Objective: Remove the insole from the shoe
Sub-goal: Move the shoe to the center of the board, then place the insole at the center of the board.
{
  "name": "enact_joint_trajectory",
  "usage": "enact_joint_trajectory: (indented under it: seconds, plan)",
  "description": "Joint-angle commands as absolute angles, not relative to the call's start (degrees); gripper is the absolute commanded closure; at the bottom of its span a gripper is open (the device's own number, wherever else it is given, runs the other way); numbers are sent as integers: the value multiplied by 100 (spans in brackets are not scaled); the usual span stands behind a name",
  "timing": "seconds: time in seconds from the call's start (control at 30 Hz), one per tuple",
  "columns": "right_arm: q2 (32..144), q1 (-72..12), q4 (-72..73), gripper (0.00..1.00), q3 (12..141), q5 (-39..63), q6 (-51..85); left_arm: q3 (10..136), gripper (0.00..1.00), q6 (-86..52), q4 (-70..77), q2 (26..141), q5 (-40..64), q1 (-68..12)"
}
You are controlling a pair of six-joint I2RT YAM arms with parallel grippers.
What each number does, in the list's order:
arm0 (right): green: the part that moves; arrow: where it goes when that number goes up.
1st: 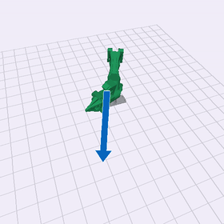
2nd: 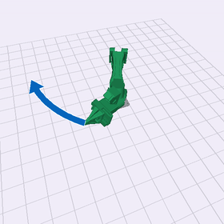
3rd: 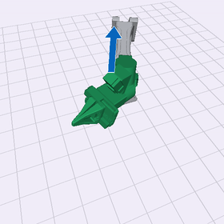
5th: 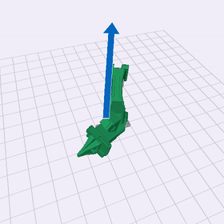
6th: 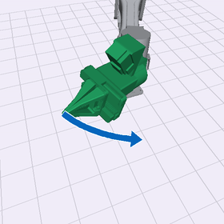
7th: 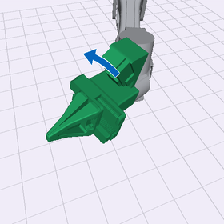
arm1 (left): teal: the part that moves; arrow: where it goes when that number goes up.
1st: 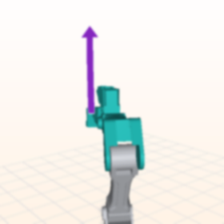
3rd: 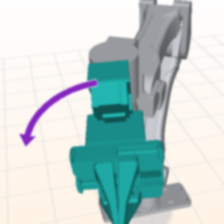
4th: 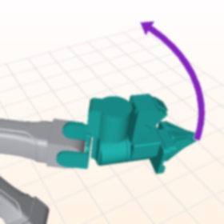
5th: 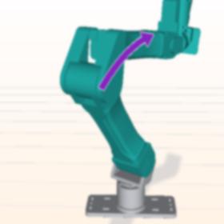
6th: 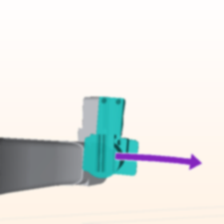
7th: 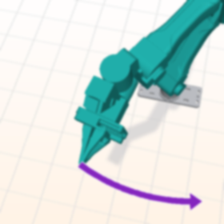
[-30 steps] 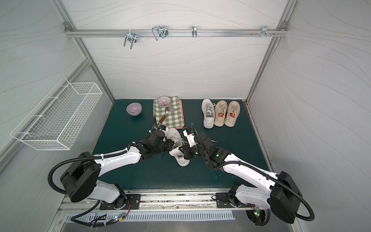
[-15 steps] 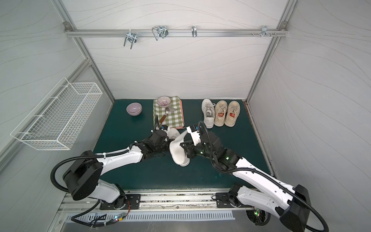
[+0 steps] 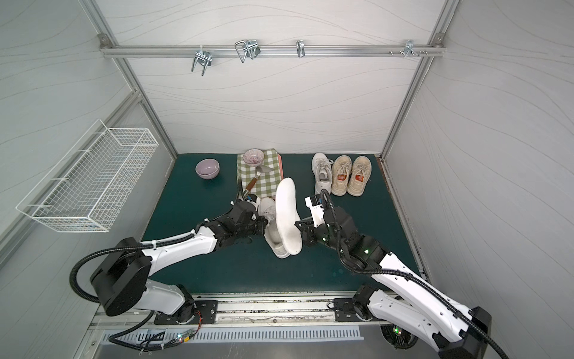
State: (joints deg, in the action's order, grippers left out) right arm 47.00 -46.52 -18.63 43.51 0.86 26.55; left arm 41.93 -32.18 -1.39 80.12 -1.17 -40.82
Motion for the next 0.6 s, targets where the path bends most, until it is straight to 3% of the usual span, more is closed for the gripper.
enact_joint_trajectory:
  seconds: [0.0,0.27,0.4,0.57]
  plan:
    - [4717,-4411,-2069,100,4265,-9,2776,3637,100,-3356,-1257,7306,101,-4189]
    - [4967,-4272,-1954,100,4226,-64,2847,3868,100,-3680,-4149,6265,-1185,-3962]
    - [5054,-4258,-1933,100,4245,-72,2875,4241,100,-3876,-4941,6153,-1872,-3511]
    - [4998,-4256,-1909,100,4171,-122,2933,4805,100,-3029,-4897,6140,-2907,-3124]
